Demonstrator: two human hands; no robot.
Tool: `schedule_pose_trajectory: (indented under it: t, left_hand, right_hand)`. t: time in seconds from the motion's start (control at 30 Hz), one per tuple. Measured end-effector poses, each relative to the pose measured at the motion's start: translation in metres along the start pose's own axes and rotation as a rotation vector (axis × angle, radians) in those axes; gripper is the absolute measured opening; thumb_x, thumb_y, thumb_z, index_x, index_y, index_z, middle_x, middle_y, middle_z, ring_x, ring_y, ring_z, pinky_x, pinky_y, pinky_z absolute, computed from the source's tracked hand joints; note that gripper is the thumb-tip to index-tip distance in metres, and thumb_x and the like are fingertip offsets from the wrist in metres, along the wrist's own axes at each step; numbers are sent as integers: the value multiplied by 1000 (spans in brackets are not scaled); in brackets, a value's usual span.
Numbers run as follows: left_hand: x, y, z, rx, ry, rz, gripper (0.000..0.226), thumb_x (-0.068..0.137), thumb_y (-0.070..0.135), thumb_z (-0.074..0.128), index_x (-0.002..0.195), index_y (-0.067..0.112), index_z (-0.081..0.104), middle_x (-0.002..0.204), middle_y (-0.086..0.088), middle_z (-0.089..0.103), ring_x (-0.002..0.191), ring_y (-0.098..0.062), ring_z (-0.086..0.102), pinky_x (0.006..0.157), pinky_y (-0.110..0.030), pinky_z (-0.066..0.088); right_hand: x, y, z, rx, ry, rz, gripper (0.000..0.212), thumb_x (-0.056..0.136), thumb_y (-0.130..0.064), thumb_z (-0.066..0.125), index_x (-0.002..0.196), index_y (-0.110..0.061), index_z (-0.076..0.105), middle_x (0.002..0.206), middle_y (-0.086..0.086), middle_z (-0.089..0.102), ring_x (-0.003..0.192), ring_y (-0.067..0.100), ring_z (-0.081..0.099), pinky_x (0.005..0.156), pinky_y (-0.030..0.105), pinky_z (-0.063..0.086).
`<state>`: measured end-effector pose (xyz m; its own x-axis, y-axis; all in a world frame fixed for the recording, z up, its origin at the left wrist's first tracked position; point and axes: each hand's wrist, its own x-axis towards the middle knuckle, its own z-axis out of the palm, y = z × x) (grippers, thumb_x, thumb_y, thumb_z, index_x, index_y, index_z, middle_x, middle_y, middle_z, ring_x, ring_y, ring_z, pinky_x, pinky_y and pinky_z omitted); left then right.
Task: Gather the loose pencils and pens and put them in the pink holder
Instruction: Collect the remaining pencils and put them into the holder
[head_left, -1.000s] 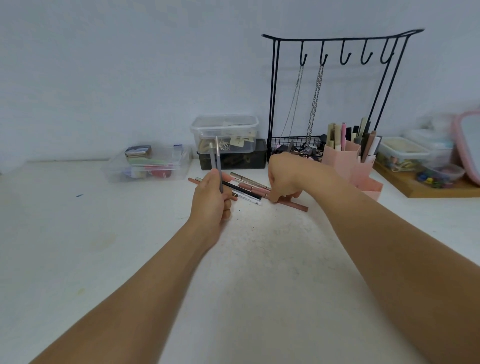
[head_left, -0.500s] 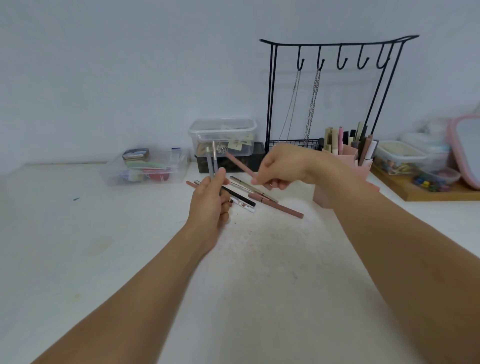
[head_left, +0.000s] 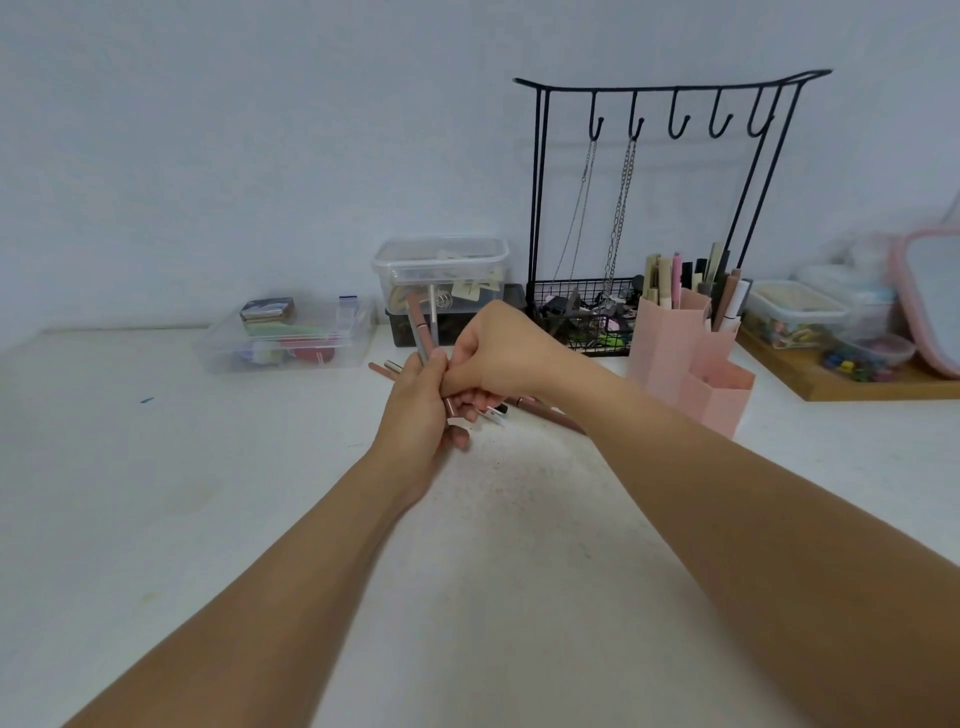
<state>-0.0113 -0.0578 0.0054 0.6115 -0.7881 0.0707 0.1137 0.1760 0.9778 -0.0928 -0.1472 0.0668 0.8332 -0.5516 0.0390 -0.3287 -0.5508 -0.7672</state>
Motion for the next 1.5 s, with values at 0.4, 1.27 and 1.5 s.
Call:
schedule_pose_trajectory:
  t: [0.4, 1.27, 1.5]
  left_hand:
    - [-1, 1, -2, 16, 63, 57, 10, 109, 22, 42, 100, 22, 46, 67, 2, 40, 53, -9, 36, 43, -18, 33]
    - [-4, 10, -3, -154, 1, -131, 28, 106, 38, 48, 87, 17, 53, 56, 5, 39, 42, -7, 29, 36, -18, 19]
    - [-7, 7, -2, -94, -51, -99, 30, 107, 42, 42, 105, 18, 61, 70, -2, 66, 59, -12, 63, 47, -28, 46]
  right_hand:
    - [-3, 16, -67, -364, -36, 30, 14, 84, -26, 80, 90, -13, 75, 81, 0, 75, 71, 12, 71, 58, 20, 53]
    - [-5, 8, -64, 158, -157, 18, 21, 90, -10, 72, 101, 8, 72, 79, 16, 71, 59, 17, 64, 54, 22, 53]
    - [-1, 4, -33, 251, -241, 24, 15, 92, -10, 70, 97, 4, 74, 82, 16, 74, 63, 16, 68, 52, 18, 53]
